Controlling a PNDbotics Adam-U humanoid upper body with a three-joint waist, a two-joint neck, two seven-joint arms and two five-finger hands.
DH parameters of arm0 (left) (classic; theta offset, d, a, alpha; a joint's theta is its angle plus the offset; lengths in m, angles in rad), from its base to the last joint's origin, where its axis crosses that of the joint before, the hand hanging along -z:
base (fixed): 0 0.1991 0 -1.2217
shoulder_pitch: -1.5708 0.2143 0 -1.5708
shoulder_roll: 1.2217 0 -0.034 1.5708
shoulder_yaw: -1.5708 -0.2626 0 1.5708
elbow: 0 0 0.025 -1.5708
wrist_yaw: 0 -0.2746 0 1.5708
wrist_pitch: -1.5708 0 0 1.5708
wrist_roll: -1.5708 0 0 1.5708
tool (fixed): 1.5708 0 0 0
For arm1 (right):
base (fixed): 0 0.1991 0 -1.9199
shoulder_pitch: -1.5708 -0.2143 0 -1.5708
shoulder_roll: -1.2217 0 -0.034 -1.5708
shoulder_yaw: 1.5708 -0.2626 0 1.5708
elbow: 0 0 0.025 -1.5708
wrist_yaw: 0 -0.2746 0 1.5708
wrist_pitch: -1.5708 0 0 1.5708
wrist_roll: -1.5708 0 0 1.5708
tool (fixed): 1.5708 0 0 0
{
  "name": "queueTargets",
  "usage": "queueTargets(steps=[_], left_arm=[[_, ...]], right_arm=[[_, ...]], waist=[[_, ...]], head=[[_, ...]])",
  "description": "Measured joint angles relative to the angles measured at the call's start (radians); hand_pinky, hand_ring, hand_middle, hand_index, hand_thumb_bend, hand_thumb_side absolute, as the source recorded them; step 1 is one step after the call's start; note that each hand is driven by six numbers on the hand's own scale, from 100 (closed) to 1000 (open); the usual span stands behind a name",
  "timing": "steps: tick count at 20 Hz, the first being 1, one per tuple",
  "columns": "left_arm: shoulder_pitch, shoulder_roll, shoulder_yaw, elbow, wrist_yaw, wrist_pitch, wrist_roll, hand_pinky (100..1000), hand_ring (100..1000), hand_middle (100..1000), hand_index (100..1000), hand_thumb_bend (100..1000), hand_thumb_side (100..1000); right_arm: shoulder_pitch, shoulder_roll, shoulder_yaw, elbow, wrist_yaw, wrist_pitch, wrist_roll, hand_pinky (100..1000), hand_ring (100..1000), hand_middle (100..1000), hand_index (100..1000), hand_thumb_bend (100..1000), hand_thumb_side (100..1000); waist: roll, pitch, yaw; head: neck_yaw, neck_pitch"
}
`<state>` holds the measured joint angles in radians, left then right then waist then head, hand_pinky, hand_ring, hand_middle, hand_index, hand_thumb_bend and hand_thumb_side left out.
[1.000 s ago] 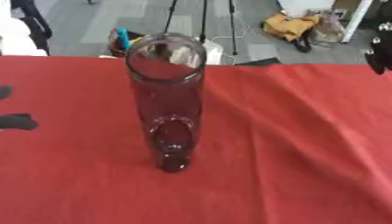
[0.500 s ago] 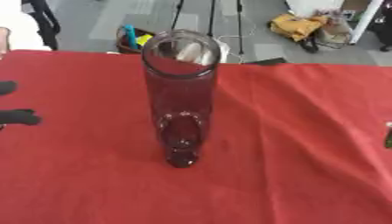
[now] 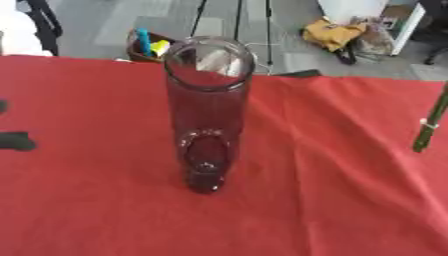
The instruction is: Arrange flowers into the vase.
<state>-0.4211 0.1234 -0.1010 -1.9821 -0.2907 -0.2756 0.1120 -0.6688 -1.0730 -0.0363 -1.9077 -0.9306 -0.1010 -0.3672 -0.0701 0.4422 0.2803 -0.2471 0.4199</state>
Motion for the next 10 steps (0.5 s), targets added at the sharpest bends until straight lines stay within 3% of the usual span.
queueTargets(steps=[10], left_arm=[[0.009, 0.009, 0.000, 0.000, 0.000, 0.004, -0.006, 720, 577, 776, 873, 100, 1000]], right_arm=[[-0.053, 0.000, -0.007, -0.009, -0.078, -0.045, -0.033, 100, 100, 100, 100, 100, 854]], waist=[[-0.019, -0.012, -0.006]], head=[[-0.014, 0.000]])
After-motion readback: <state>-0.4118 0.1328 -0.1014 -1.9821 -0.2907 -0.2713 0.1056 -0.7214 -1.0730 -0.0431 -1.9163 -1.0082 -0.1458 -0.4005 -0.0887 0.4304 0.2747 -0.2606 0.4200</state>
